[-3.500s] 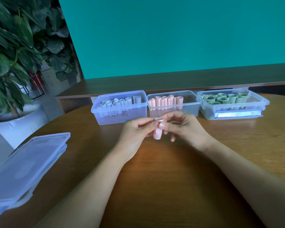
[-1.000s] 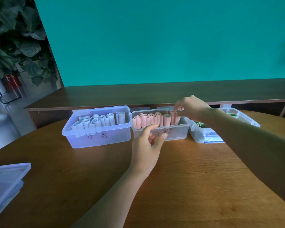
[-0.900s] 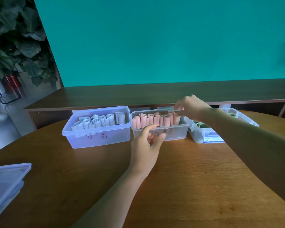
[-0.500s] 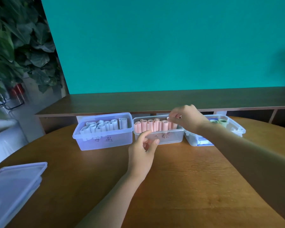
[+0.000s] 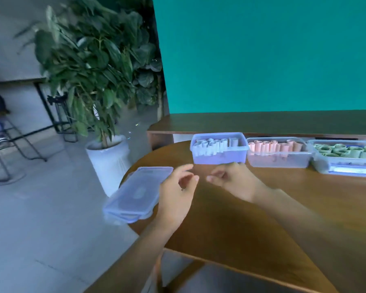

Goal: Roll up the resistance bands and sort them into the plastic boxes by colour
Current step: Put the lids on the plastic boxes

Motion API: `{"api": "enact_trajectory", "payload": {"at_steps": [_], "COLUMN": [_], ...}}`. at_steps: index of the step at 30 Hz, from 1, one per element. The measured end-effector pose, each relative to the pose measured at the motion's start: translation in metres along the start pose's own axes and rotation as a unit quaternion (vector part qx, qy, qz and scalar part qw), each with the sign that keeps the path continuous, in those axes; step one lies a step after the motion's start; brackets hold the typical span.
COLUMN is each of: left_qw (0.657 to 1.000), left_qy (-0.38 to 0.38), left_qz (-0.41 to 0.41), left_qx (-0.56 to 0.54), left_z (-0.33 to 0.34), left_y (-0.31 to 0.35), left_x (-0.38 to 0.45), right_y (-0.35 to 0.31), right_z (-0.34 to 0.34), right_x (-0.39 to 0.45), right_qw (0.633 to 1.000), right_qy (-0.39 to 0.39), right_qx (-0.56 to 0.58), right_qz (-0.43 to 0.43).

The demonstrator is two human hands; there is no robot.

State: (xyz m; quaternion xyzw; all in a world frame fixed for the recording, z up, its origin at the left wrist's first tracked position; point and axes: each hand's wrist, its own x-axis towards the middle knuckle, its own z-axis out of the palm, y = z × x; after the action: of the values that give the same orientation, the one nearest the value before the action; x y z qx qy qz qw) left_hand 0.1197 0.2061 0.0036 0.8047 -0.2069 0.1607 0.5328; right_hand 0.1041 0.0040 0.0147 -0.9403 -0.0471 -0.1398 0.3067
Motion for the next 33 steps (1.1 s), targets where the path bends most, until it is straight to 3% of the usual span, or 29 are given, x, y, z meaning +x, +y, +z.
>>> {"api": "enact_trajectory", "payload": {"at_steps": [3,9,14,22,25,27,30,33], "left_qw": [0.994,0.957,0.929,0.924,0.928,0.946,0.98,0.974], "left_qy": [0.021,-0.033,-0.029,0.078,0.119,0.137,0.159,0.182], "left_qz": [0.008,0.022,0.145,0.275,0.286,0.251,0.119,0.036], "left_qx": [0.105,0.289,0.338,0.254,0.208,0.15,0.011,-0.127], "left_z": [-0.055,-0.119,-0.119,-0.129,-0.135,-0.136,-0.131,-0.122], "left_y": [-0.024,-0.08,-0.1,-0.077,-0.048,-0.022,0.016,0.041], "left_x": [-0.014,-0.025,-0.027,-0.008,0.0,0.002,0.005,0.015], "right_y": [-0.039,-0.081,-0.084,-0.07,-0.072,-0.076,-0.081,-0.082], "right_z": [0.045,0.102,0.109,0.08,0.062,0.048,0.025,0.002], "right_x": [0.007,0.012,0.009,0.008,0.008,0.006,0.003,-0.001], "right_qw": [0.999,0.996,0.996,0.999,0.998,0.993,0.985,0.972], "right_qy": [-0.034,-0.068,-0.064,0.0,0.038,0.07,0.104,0.138], "right_qx": [0.015,0.051,0.048,0.037,0.059,0.094,0.135,0.169], "right_qz": [-0.016,-0.034,-0.027,-0.003,-0.004,-0.001,0.026,0.085]}}
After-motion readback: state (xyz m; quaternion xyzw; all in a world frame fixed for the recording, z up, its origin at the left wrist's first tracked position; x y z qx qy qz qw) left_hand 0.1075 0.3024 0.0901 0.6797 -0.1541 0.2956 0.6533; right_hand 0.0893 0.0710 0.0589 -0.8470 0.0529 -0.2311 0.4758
